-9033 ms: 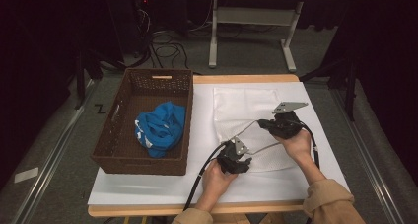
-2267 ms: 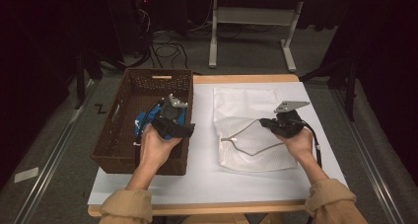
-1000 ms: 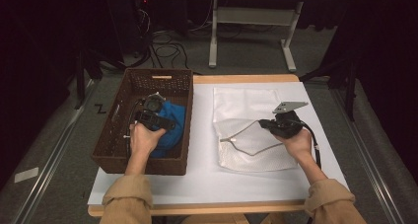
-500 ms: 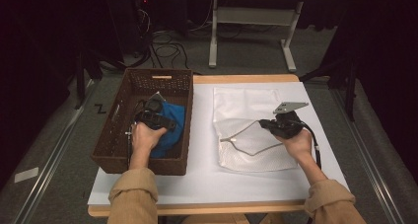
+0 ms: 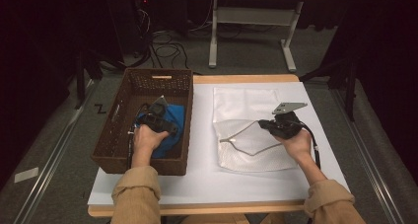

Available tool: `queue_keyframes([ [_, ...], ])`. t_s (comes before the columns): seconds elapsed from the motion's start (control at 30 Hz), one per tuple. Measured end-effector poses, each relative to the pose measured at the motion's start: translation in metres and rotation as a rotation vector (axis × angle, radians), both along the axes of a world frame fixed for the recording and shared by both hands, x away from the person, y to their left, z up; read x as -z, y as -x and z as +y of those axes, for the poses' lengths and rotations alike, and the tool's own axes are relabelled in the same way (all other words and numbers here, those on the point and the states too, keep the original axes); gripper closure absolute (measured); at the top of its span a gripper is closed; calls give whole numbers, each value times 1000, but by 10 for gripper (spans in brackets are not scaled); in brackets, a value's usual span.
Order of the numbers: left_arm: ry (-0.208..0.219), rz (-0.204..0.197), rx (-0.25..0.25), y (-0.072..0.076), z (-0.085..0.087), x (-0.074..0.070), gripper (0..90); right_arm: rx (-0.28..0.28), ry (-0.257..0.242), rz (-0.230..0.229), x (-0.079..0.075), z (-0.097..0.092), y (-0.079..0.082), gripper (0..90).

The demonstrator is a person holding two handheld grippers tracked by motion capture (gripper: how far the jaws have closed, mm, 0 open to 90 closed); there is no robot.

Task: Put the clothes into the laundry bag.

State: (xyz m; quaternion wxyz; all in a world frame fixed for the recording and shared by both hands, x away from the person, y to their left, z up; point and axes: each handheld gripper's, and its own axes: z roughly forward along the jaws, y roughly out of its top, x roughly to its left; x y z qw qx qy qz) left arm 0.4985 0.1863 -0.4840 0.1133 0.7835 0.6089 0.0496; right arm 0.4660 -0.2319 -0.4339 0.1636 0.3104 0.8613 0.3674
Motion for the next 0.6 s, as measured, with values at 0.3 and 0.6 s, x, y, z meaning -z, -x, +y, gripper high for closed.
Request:
queue_keyframes([
  [0.3, -82, 43, 54, 1, -8, 6, 6, 1, -9, 5, 1, 0, 0, 892],
  [0.6, -124, 33, 69, 3, -11, 6, 39, 5, -10, 8, 2, -3, 0, 891],
])
